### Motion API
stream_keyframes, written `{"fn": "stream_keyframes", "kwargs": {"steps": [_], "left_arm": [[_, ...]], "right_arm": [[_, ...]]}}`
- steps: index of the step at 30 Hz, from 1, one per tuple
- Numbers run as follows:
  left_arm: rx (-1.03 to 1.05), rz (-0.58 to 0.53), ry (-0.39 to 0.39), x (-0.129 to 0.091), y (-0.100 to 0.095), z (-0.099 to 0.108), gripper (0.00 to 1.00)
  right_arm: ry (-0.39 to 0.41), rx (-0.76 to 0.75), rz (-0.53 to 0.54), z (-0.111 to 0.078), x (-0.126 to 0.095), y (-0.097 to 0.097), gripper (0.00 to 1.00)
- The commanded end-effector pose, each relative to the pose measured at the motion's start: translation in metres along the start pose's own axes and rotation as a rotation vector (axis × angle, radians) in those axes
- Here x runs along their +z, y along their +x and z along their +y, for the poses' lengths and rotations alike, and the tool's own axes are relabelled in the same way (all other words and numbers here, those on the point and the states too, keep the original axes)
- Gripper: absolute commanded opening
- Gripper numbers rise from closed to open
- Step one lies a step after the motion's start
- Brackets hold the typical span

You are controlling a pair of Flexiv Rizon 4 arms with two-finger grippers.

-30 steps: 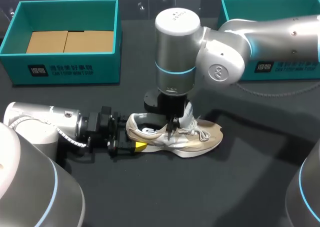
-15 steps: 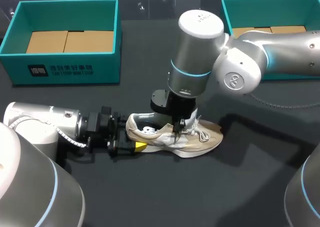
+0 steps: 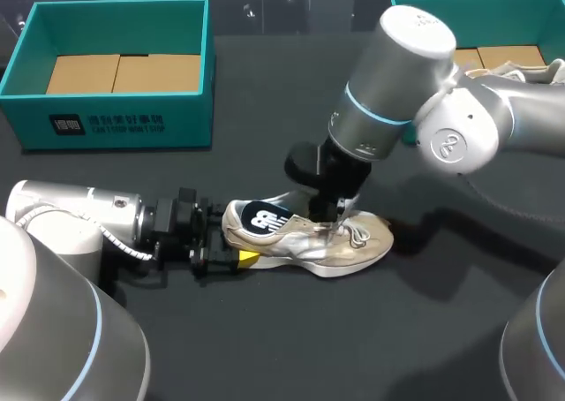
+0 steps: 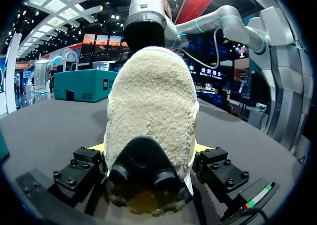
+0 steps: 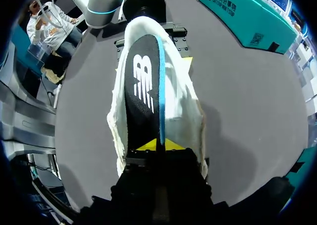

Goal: Take the shoe out of the shoebox, open the shoe tongue, remove and reinsert the insole, then place the shoe into the shoebox

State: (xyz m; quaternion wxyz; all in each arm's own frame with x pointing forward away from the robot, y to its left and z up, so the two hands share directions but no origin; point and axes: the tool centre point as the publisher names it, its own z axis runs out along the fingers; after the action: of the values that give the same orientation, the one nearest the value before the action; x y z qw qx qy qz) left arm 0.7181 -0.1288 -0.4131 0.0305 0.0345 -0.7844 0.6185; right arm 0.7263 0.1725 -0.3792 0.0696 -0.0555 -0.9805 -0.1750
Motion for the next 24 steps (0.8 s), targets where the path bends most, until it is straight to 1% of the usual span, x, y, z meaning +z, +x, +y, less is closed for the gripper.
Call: {"fn": "stream_keyframes", "kwargs": {"steps": [1, 2, 4, 5, 7, 8, 12, 15, 20, 24], "left_arm": [[0.000, -0.002, -0.001, 0.000, 0.003, 0.004, 0.00], [0.000, -0.002, -0.001, 0.000, 0.003, 0.004, 0.00], [0.000, -0.002, -0.001, 0.000, 0.003, 0.004, 0.00], [0.000, -0.002, -0.001, 0.000, 0.003, 0.004, 0.00], [0.000, -0.002, -0.001, 0.000, 0.003, 0.004, 0.00], [0.000, -0.002, -0.001, 0.000, 0.003, 0.004, 0.00], [0.000, -0.002, -0.001, 0.000, 0.003, 0.004, 0.00], [0.000, -0.002, -0.001, 0.000, 0.003, 0.004, 0.00], [0.000, -0.002, -0.001, 0.000, 0.003, 0.004, 0.00], [0.000, -0.002, -0.001, 0.000, 0.003, 0.004, 0.00]], "right_arm": [[-0.090, -0.021, 0.010, -0.007, -0.007, 0.001, 0.00], [-0.104, -0.025, 0.014, -0.009, -0.009, 0.000, 0.00], [-0.101, -0.025, 0.014, -0.010, -0.010, 0.000, 0.00], [-0.134, -0.042, 0.023, -0.010, -0.011, -0.001, 0.00], [-0.117, -0.054, 0.017, -0.005, -0.014, 0.000, 0.00], [-0.127, -0.066, 0.019, -0.003, -0.015, 0.001, 0.00], [-0.120, -0.130, 0.021, 0.018, -0.019, 0.005, 0.00], [-0.109, -0.151, 0.020, 0.029, -0.020, 0.007, 0.00], [-0.108, -0.190, 0.047, 0.047, -0.018, 0.010, 0.00], [-0.090, -0.213, 0.064, 0.058, -0.017, 0.013, 0.00]]}}
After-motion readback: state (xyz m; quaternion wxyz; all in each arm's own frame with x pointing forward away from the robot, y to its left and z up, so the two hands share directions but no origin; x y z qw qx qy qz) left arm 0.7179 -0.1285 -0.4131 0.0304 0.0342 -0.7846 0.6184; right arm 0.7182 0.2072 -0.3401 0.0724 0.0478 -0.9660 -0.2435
